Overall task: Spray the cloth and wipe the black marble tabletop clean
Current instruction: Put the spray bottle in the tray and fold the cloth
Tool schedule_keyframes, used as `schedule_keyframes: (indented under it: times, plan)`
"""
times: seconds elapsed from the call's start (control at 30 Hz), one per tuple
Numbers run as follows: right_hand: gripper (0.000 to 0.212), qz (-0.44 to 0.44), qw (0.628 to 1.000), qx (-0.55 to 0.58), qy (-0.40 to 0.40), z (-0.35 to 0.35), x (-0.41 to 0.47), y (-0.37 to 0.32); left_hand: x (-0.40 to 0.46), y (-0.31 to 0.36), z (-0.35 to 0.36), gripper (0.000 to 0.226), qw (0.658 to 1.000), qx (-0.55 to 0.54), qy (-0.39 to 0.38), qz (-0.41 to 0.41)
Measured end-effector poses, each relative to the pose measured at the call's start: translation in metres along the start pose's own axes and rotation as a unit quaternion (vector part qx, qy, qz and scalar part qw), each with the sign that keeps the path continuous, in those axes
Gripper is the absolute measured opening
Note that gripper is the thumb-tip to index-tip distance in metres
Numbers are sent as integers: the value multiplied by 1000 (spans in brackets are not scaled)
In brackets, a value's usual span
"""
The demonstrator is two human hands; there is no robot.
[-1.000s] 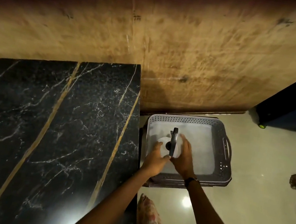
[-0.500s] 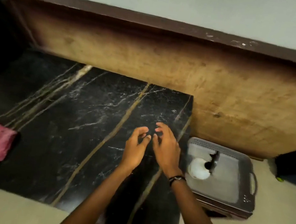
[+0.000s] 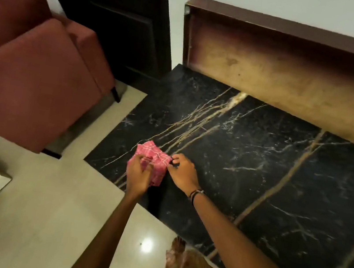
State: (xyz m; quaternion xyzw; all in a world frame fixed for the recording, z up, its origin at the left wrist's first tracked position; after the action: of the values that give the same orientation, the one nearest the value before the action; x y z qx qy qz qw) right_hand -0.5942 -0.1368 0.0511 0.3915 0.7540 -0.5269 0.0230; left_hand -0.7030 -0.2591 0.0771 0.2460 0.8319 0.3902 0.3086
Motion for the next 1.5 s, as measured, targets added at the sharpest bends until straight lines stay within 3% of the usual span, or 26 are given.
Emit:
schedule_keyframes:
  times: [0.13, 0.3, 0.37, 0.47, 0.53, 0.7, 0.87, 1.0, 1.17, 1.27, 1.4, 1.5]
  plan:
    - [49, 92, 995, 41, 15, 35, 25, 14, 32, -36, -16, 42, 996, 65, -18, -60]
    - [65, 127, 984, 118, 41, 47, 32, 25, 50, -49, -10, 56, 993, 78, -44, -79]
    - [63, 141, 976, 158, 57, 50, 34, 31, 57, -52, -10, 61, 992, 82, -26, -98]
    - [42, 144, 967, 196, 78, 49, 35, 41, 64, -59, -14, 59, 990, 19, -2, -141]
    - [31, 141, 958, 240, 70, 46, 29, 49, 64, -56, -7, 49, 988, -41, -38, -144]
    - [30, 97, 914, 391, 53, 17, -3, 71, 52, -17, 27, 42, 970, -172, -144, -94]
    - [29, 8, 871, 480, 104, -63, -56, 96, 27, 51, 107, 43, 913, -284, -280, -90]
    - [44, 6, 847, 508, 155, -136, -104, 135, -6, 116, 188, 26, 876, -319, -353, -80]
    - [39, -43, 808, 562, 173, -216, -177, 183, -73, 182, 305, 40, 823, -321, -462, -81]
    - [45, -35, 808, 548, 213, -260, -227, 228, -114, 207, 367, 40, 820, -312, -473, -83]
    - [37, 14, 802, 502, 324, -314, -301, 302, -164, 222, 455, 37, 828, -265, -484, -99]
    - [44, 56, 778, 485, 396, -349, -354, 365, -205, 235, 522, 18, 817, -235, -517, -102]
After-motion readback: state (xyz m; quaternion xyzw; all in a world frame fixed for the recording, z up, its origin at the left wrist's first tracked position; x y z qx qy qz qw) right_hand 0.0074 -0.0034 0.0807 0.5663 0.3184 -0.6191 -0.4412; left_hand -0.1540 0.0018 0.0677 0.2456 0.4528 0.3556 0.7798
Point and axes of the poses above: each hand's wrist, its own x-axis towards the middle knuckle, its own z-axis out of the palm, y = z × x, the point moved 9 cm from there along x, towards the middle knuckle, and after that the axes turned 12 degrees about -y, right-handed, at the moved point
